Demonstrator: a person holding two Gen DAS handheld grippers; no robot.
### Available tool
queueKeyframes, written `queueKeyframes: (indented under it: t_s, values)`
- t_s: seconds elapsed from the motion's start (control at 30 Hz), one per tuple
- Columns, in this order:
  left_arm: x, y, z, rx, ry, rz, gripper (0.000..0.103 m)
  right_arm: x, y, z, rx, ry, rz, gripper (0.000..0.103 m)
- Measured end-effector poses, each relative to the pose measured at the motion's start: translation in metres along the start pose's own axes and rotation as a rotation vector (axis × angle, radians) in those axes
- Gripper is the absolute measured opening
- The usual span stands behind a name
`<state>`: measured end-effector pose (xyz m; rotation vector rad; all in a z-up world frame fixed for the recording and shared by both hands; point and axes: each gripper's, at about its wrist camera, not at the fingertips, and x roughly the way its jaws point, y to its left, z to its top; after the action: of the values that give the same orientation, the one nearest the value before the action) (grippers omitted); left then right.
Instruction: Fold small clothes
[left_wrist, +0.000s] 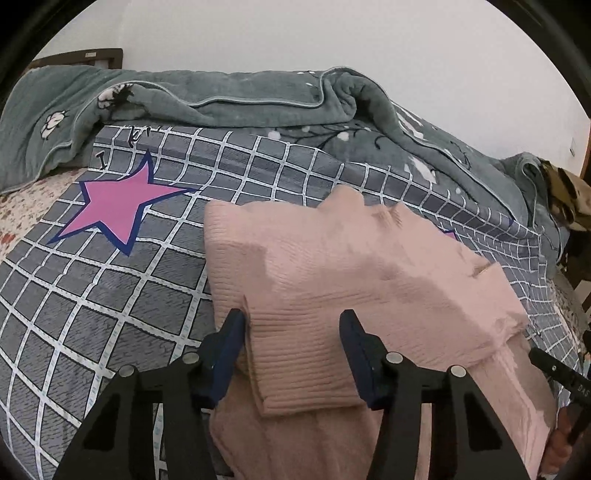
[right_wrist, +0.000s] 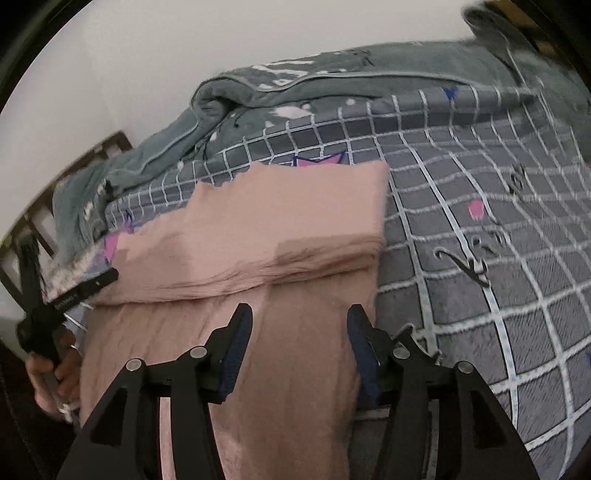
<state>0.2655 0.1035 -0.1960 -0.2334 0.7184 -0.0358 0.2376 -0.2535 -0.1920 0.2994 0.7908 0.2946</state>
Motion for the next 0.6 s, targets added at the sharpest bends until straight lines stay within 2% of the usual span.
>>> queueKeyframes:
  t_s: [0.07,0.2,0.3,0.33,0.37,0.4,0.6]
  values:
    - [0.003,-0.002,0.002,0.005,0.003,0.016,0.051,-0.001,-0.003,0.0,0.023,-0.006,0.011,0.053]
    - [0.012,-0.007,0.006,-0.003,0.022,0.07,0.051,-0.002,0.006,-0.004,-0.016,-0.02,-0.025,0.054]
    - [0.015,-0.009,0.008,-0.015,0.023,0.112,0.035,-0.001,0.014,-0.007,-0.054,-0.025,-0.051,0.056]
    - [0.016,-0.009,0.009,-0.019,0.02,0.122,0.018,-0.001,0.015,-0.007,-0.061,-0.023,-0.052,0.056]
    - [0.016,-0.009,0.011,-0.029,0.019,0.112,0.01,-0.002,0.015,-0.008,-0.064,-0.023,-0.048,0.056]
    - [0.015,-0.008,0.012,-0.041,0.015,0.092,0.01,-0.003,0.014,-0.008,-0.063,-0.023,-0.045,0.056]
    - [0.001,-0.01,0.029,-0.094,-0.079,0.087,0.009,-0.009,0.008,-0.012,-0.042,-0.041,-0.02,0.056]
